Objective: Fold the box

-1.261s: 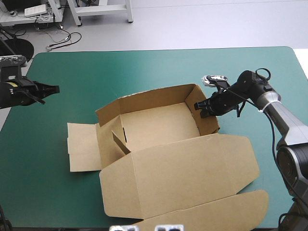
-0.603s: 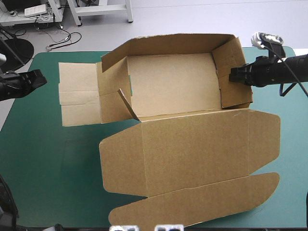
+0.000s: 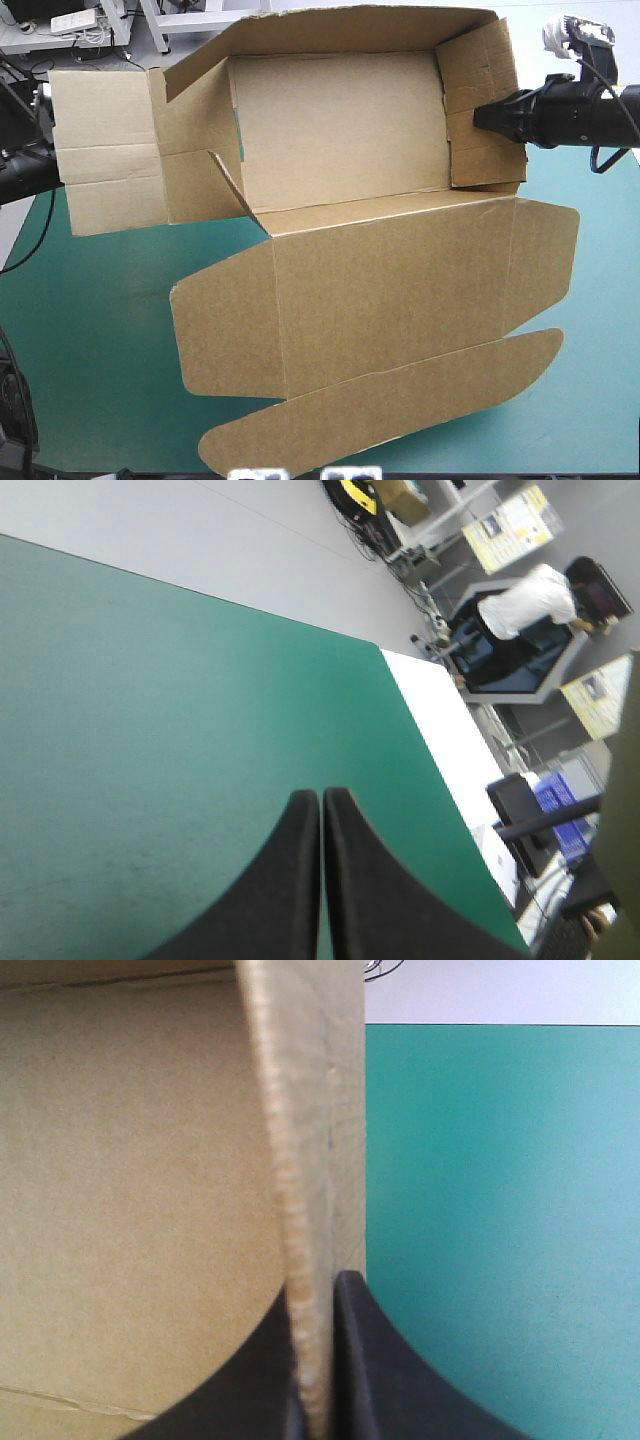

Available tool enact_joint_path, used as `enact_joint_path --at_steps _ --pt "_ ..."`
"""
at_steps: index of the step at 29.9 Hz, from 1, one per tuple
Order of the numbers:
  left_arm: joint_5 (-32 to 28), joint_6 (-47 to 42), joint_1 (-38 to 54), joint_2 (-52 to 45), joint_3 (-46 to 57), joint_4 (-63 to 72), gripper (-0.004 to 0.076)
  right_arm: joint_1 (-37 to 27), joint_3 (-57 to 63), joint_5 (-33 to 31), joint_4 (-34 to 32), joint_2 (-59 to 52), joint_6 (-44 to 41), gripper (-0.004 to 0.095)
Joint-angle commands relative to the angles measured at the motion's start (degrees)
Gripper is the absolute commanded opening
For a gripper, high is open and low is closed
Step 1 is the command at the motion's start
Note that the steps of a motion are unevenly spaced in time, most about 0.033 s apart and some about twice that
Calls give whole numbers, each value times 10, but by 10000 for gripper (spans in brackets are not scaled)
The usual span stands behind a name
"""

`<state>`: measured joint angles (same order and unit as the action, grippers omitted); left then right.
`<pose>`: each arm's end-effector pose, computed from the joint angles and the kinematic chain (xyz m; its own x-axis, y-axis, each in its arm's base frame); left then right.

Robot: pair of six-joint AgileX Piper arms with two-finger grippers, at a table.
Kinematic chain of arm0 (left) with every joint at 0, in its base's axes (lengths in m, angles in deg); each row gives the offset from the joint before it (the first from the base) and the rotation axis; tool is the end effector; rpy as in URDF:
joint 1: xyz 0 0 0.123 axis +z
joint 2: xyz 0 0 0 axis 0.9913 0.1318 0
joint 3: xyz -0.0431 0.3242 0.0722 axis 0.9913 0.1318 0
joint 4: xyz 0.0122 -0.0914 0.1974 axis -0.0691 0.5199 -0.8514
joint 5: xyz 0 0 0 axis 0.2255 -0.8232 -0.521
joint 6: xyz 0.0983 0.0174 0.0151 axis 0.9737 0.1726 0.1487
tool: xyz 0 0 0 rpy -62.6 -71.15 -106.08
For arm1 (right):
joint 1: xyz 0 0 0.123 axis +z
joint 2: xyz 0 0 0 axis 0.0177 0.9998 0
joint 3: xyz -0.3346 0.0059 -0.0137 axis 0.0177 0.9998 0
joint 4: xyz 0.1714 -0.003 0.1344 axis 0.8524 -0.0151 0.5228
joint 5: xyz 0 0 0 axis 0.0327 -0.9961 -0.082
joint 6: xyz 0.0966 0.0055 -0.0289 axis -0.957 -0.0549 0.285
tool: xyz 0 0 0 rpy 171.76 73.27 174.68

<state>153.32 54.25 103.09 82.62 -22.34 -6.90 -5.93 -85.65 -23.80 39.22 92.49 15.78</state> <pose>0.2959 0.0135 0.4512 -0.6564 -0.3736 -0.6554 0.3918 0.5736 -0.7193 0.2501 0.0377 0.5218 -0.6396 0.0618 -0.7663 -0.4273 0.8001 0.4211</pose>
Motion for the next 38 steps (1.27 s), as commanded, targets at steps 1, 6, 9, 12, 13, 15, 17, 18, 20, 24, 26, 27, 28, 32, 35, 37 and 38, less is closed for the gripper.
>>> enact_joint_path --at_steps 1,6,9,12,13,15,17,18,20,24,26,27,28,32,35,37,38 --pt "47 4 -38 -40 -19 68 0 7 -18 28 10 -19 -12 -13" --pt "47 4 -62 -63 -19 75 0 11 -18 49 -19 -14 -27 -13" --pt "47 4 -77 -77 -19 76 0 11 -18 55 -10 -7 -27 -12" --pt "47 3 -92 -85 -19 78 0 11 -18 67 -10 -4 -27 -12" --pt "47 3 -98 -85 -19 80 0 11 -17 77 -10 -3 -27 -12" --pt "47 3 -110 -86 -19 87 0 11 -17 83 -10 -1 -26 -12" --pt "47 3 -121 -86 -19 90 0 11 -17 83 -17 4 -25 -12" --pt "47 3 -125 -86 -19 90 0 11 -17 83 -23 7 -25 -12" --pt "47 3 -131 -86 -19 88 0 11 -17 83 -32 12 -25 -12" --pt "47 3 -135 -87 -19 88 0 11 -17 85 -37 23 -10 -10" --pt "47 3 -135 -90 -19 88 0 11 -17 88 -38 28 1 -9" --pt "47 3 -135 -90 -19 88 0 11 -17 92 -38 29 7 -10" --pt "47 3 -135 -91 -19 88 0 11 -17 95 -38 31 12 -10" --pt "47 3 -136 -91 -19 86 0 11 -17 102 -38 43 31 -10" --pt "47 3 -136 -91 -19 85 0 11 -17 102 -38 52 42 -9" --pt "47 3 -138 -91 -19 85 0 11 -17 102 -35 58 42 -9" --pt "47 3 -140 -91 -19 84 0 11 -17 103 -31 60 42 -9"
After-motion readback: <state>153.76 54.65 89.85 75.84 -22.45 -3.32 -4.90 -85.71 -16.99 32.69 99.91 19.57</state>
